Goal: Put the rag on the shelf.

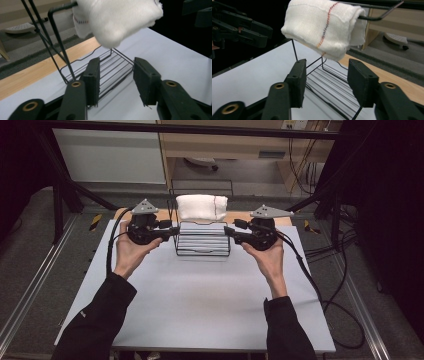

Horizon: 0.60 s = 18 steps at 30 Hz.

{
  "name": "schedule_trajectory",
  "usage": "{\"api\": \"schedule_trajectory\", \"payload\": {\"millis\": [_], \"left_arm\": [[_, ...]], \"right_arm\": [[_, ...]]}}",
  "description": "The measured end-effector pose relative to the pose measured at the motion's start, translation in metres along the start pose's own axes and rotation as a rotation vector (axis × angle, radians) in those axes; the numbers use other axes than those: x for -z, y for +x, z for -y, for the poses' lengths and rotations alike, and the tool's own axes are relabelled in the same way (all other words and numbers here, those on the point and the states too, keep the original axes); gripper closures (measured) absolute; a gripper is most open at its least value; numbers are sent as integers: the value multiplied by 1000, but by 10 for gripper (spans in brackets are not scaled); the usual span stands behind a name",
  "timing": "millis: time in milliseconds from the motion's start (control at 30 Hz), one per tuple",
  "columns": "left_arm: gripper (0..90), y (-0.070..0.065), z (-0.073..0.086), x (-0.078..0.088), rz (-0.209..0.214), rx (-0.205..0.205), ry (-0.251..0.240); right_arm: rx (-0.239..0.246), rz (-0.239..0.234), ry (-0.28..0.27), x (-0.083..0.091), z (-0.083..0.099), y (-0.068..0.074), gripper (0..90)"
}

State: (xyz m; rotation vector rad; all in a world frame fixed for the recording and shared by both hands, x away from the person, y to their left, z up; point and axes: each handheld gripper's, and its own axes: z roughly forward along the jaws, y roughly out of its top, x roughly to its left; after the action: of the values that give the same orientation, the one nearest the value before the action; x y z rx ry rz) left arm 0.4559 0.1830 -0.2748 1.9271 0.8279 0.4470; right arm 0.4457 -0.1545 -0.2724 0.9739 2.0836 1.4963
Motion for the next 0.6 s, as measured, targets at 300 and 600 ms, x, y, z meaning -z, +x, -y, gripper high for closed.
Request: {"api": "schedule_trajectory", "payload": {"millis": [300, 600], "left_arm": [[351, 3, 38, 12, 12, -6, 54], [197, 9, 89, 22, 11, 21, 94]], "right_arm": [[-17, 8, 47, 15, 33, -10, 186], [-38, 2, 88, 25, 73, -22, 68]]}}
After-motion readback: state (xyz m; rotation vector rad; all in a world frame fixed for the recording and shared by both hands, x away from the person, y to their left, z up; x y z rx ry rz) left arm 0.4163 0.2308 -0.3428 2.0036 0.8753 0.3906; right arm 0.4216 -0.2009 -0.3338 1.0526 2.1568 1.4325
